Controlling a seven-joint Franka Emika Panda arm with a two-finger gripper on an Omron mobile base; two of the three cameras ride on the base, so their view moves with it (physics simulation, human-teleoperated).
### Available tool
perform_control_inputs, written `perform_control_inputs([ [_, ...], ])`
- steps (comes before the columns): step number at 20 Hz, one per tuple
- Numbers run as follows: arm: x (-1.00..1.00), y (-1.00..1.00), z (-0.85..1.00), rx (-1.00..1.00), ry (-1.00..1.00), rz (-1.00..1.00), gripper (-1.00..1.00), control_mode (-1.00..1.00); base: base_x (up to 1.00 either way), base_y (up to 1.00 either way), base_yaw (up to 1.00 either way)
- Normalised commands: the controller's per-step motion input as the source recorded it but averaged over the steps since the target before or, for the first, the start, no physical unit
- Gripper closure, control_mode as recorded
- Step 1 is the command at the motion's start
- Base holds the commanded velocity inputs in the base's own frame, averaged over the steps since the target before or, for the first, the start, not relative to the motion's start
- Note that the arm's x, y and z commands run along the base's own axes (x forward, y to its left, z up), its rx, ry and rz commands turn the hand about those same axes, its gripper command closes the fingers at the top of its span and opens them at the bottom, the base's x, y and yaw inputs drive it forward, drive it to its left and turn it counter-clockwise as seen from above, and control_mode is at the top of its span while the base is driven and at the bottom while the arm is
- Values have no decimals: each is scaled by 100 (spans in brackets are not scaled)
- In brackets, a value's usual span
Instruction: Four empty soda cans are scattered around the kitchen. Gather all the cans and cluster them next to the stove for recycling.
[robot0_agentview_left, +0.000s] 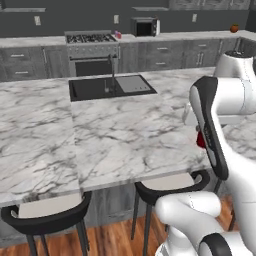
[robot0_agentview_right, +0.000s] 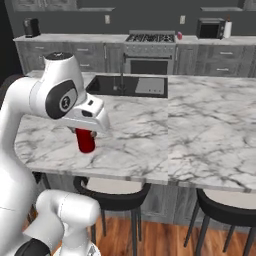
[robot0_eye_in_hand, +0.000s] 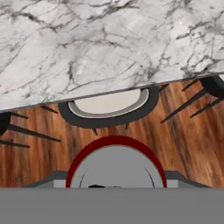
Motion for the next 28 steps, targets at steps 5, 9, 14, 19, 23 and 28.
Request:
perform_control_inputs([
  [5, 0, 0, 0, 0, 0, 0, 100, 100, -100, -88, 1],
  [9, 0, 0, 0, 0, 0, 0, 100, 100, -100, -100, 5],
  [14, 0, 0, 0, 0, 0, 0, 100, 100, -88, -100, 4],
  [19, 0, 0, 0, 0, 0, 0, 100, 100, -51, -100, 0],
  [23, 0, 0, 0, 0, 0, 0, 100, 100, -17, -100, 0],
  [28, 0, 0, 0, 0, 0, 0, 100, 100, -1, -100, -9],
])
